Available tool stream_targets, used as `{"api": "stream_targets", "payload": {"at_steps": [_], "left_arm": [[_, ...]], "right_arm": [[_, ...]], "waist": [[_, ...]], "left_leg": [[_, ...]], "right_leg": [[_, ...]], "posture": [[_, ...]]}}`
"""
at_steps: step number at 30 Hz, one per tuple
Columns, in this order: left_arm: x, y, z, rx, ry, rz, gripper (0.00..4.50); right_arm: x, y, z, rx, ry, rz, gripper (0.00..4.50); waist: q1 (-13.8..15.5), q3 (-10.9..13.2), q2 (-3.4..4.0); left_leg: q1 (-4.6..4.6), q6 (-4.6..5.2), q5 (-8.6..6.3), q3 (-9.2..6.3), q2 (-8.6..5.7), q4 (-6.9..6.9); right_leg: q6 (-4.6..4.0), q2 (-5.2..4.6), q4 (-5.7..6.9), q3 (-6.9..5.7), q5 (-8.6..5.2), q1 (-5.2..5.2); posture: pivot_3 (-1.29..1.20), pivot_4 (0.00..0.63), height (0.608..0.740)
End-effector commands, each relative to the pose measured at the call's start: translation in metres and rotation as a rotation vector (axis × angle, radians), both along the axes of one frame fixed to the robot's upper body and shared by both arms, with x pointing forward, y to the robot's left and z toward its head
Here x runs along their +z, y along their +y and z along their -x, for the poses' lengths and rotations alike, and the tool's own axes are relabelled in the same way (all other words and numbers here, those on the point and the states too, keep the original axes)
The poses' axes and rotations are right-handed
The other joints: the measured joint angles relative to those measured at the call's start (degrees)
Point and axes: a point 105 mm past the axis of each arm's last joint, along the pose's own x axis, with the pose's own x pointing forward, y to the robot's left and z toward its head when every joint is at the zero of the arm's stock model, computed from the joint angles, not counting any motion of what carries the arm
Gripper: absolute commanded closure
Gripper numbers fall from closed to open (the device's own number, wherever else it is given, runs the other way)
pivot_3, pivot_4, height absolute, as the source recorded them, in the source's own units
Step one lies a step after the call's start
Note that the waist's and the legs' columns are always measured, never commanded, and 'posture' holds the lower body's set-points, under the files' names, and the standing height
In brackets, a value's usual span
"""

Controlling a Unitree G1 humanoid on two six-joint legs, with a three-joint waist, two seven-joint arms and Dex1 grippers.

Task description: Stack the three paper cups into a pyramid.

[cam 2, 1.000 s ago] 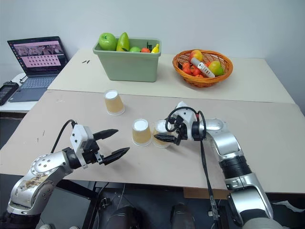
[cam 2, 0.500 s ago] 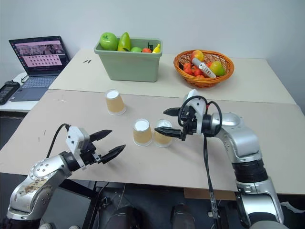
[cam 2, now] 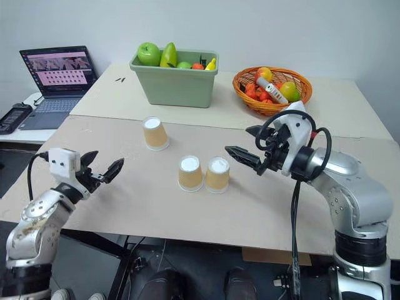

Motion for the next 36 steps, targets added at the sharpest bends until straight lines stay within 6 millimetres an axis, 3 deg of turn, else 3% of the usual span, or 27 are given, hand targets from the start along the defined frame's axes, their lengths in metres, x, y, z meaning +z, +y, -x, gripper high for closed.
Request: {"api": "stream_targets", "payload": {"at_steps": [1, 5, 10, 17, 22, 36], "left_arm": [[0.0, -0.015, -0.014, -0.128, 0.004, -0.016, 0.0], [-0.001, -0.029, -0.03, -0.237, 0.007, -0.069, 0.0], [0.009, -0.03, -0.057, -0.23, -0.021, -0.077, 0.0], [0.03, -0.067, -0.094, -0.257, -0.078, -0.059, 0.0], [0.032, -0.084, -0.105, -0.275, -0.085, -0.04, 0.0], [0.048, -0.074, -0.12, -0.192, -0.122, -0.045, 0.0]], "right_arm": [[0.007, -0.005, 0.001, -0.049, -0.049, 0.025, 0.04], [0.002, -0.003, 0.004, -0.072, -0.05, 0.023, 0.04], [0.003, -0.005, 0.002, -0.108, -0.067, 0.002, 0.04], [-0.005, -0.009, -0.008, -0.158, -0.048, -0.013, 0.04], [-0.005, -0.008, -0.009, -0.154, -0.056, -0.015, 0.04], [-0.007, -0.012, -0.011, -0.182, -0.063, -0.025, 0.04]], "waist": [[0.05, 0.0, -0.01], [0.04, 0.0, -0.03], [-0.16, -0.01, -0.07], [0.01, 0.01, -0.14], [-0.35, 0.03, -0.17], [-1.16, 0.07, -0.24]], "left_leg": [[-0.01, 0.0, 0.0, 0.01, 0.0, 0.0], [-0.05, 0.0, 0.0, 0.03, -0.01, -0.02], [-0.05, 0.0, 0.01, 0.06, -0.06, 0.0], [-0.13, 0.01, 0.01, 0.04, -0.21, 0.0], [-0.14, 0.02, 0.01, 0.07, -0.24, -0.01], [-0.14, 0.02, 0.01, -0.06, -0.24, -0.01]], "right_leg": [[0.0, 0.0, 0.0, 0.0, 0.0, -0.01], [0.01, 0.02, -0.02, -0.03, -0.01, -0.05], [0.02, 0.02, -0.03, -0.05, -0.01, -0.01], [0.06, 0.01, -0.1, -0.08, -0.01, 0.0], [0.1, 0.01, -0.12, -0.09, -0.02, 0.0], [0.1, 0.0, -0.1, -0.09, -0.02, -0.01]], "posture": [[0.0, 0.15, 0.674], [0.0, 0.15, 0.674], [0.0, 0.15, 0.674], [0.0, 0.15, 0.674], [0.0, 0.15, 0.674], [0.0, 0.15, 0.674]]}}
